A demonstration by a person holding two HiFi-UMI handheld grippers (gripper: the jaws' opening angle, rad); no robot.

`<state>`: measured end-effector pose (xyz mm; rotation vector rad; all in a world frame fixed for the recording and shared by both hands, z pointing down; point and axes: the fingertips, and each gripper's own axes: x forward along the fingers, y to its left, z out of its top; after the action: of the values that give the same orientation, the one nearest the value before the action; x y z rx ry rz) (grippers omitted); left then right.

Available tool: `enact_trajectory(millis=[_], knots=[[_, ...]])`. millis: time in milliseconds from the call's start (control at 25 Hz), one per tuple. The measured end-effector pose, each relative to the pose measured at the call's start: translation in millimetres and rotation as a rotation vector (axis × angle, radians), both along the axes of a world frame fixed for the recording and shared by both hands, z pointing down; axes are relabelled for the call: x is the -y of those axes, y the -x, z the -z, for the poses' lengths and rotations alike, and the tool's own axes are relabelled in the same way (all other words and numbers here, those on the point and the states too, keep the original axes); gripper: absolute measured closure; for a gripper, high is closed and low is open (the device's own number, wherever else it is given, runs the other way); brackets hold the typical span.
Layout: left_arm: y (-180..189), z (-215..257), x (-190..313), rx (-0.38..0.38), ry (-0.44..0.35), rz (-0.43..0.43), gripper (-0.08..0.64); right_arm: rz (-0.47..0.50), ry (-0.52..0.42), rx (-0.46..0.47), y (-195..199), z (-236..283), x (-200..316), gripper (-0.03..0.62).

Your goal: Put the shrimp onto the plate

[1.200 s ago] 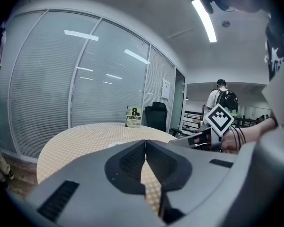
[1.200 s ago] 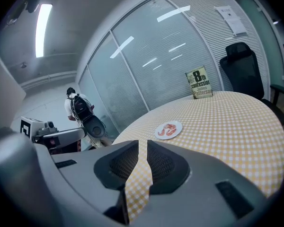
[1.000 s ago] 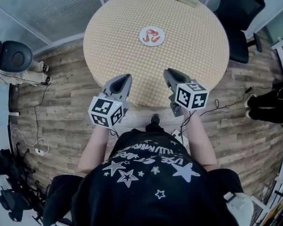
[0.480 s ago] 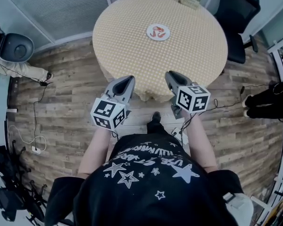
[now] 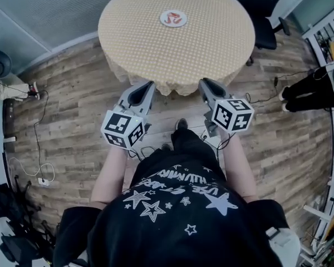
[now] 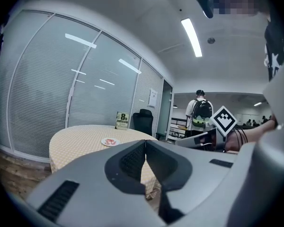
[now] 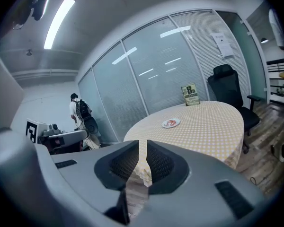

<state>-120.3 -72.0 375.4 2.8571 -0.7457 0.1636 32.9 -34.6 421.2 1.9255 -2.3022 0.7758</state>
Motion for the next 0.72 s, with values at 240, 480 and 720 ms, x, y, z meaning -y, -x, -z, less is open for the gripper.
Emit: enact_trajectory(millis=[240, 480, 720], knots=[[-5.1, -2.0, -22.5, -0.01, 0.014, -0.016, 0.551, -0.065, 0.006, -0.005, -22.3, 4.4, -32.5, 0.531], [-12.2, 1.8, -28.8, -0.011, 0.005, -0.008, 0.551, -0.041, -0.025, -0.014, -21.4, 13.4, -33.0, 0.531], [-27.3, 16.6, -45.0, -0.013, -0.029, 0.032, 0.551, 0.036, -0.045, -0.022, -22.8, 21.9, -44.1, 0.531]])
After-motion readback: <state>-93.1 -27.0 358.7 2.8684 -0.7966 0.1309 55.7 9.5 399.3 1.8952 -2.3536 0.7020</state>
